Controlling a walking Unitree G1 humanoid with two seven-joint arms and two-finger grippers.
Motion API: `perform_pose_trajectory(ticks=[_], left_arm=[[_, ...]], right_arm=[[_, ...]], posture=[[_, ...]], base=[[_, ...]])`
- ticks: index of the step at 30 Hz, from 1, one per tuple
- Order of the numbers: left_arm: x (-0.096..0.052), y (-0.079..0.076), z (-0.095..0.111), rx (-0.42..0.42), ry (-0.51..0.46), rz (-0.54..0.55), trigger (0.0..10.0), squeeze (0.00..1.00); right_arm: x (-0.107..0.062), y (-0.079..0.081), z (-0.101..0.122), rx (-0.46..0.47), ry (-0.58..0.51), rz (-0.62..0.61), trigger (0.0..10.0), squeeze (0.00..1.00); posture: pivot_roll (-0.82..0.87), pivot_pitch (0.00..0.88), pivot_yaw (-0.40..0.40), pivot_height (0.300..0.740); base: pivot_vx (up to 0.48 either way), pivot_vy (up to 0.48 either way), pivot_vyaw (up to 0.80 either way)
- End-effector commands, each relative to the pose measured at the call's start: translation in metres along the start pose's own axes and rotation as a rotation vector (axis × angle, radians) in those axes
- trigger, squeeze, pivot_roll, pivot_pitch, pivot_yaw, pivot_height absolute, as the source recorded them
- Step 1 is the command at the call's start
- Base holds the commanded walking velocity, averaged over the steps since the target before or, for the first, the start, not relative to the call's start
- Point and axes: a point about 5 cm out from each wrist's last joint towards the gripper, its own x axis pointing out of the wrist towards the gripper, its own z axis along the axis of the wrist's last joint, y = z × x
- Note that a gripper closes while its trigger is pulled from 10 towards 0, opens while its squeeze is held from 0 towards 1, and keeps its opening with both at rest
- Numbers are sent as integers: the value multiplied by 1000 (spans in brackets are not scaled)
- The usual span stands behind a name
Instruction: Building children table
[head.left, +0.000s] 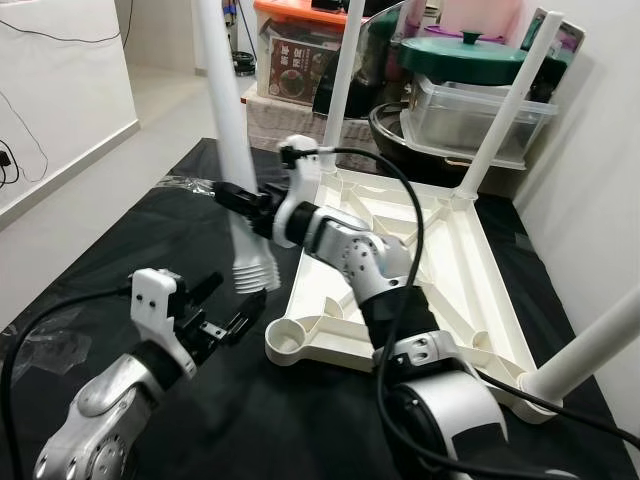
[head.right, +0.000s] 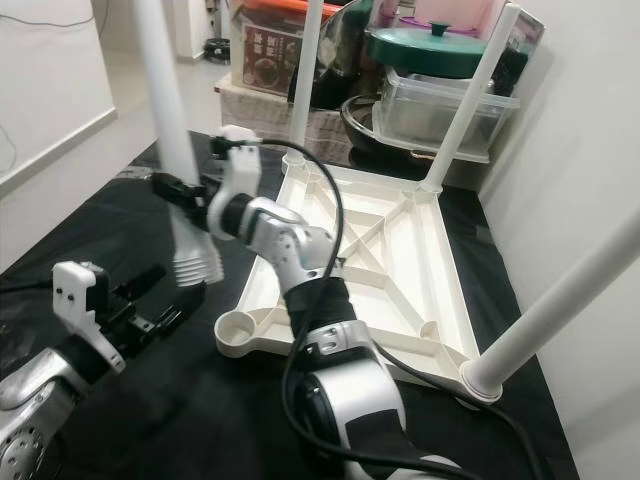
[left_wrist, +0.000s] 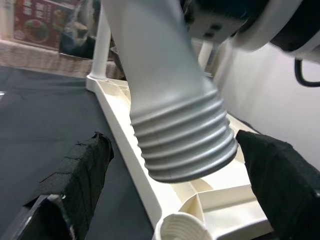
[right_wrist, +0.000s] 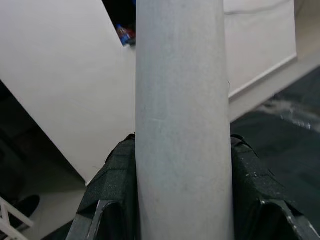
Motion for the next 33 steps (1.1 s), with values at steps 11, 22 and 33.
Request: perform_pose_trajectory(ticks=[11,22,33], left_arm=[[25,1,2,-112,-37,-48,10000,0],[33,-9,4,-131,-46,-123,10000,0],[36,-34,-6,-139,18,-267,10000,0]], right_arm=[[3,48,-13,38,-22,161,0,0],[-1,53,-22,46,2,158,0,0],[4,50,-23,40,1,129,0,0]], posture=[[60,0,-121,740],[57,0,-113,740],[63,0,-114,740]], base=[[0,0,0],[0,0,0],[0,0,0]])
